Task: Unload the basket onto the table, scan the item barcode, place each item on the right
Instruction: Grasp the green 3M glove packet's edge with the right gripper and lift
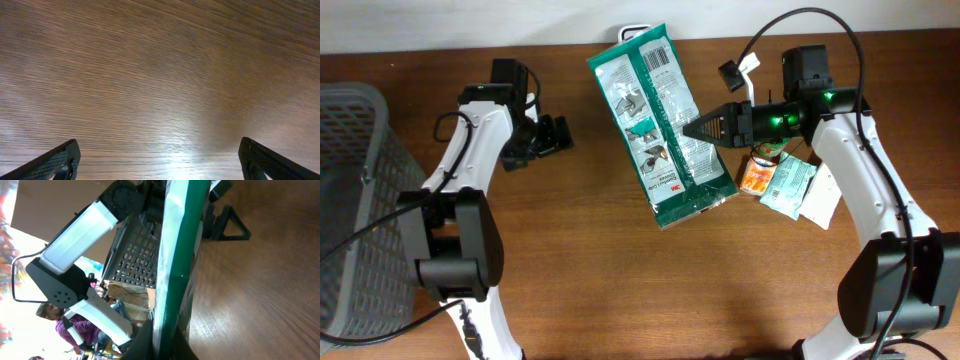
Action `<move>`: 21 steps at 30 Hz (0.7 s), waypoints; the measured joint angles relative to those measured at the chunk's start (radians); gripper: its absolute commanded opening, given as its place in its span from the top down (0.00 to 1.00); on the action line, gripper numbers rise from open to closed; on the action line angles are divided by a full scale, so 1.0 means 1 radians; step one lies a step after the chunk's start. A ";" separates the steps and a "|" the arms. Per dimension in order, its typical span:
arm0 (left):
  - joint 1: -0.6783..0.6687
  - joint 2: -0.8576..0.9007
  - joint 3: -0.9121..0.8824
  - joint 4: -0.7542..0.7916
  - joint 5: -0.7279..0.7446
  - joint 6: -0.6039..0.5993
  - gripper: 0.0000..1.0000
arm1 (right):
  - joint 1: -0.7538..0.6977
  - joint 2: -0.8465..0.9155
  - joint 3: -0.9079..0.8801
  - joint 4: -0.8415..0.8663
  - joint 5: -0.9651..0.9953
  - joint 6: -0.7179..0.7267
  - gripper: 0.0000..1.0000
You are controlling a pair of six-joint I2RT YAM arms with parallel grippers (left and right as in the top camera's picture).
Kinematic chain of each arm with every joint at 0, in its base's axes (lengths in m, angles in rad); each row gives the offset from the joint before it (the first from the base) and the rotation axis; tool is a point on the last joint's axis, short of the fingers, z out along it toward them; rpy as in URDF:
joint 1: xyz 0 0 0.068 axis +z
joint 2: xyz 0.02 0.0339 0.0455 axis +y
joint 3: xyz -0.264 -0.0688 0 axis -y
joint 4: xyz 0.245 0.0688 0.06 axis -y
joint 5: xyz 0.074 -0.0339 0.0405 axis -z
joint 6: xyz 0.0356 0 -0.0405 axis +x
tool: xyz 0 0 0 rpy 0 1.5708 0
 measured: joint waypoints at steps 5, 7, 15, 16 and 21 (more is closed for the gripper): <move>0.028 0.000 0.000 0.000 -0.037 0.000 0.01 | 0.000 0.000 0.000 0.000 0.036 -0.001 0.96; 0.031 0.000 0.000 0.000 -0.041 0.000 0.01 | 0.000 0.000 0.000 0.000 0.052 -0.001 0.96; 0.030 0.000 0.000 0.000 -0.044 0.000 0.01 | 0.016 0.000 0.000 0.013 0.185 0.027 0.96; 0.030 0.000 0.000 0.000 -0.044 0.000 0.00 | 0.023 0.000 0.000 0.024 0.220 0.036 0.96; 0.030 0.000 0.000 0.000 -0.044 0.000 0.01 | 0.119 0.000 0.024 0.084 0.616 0.106 0.96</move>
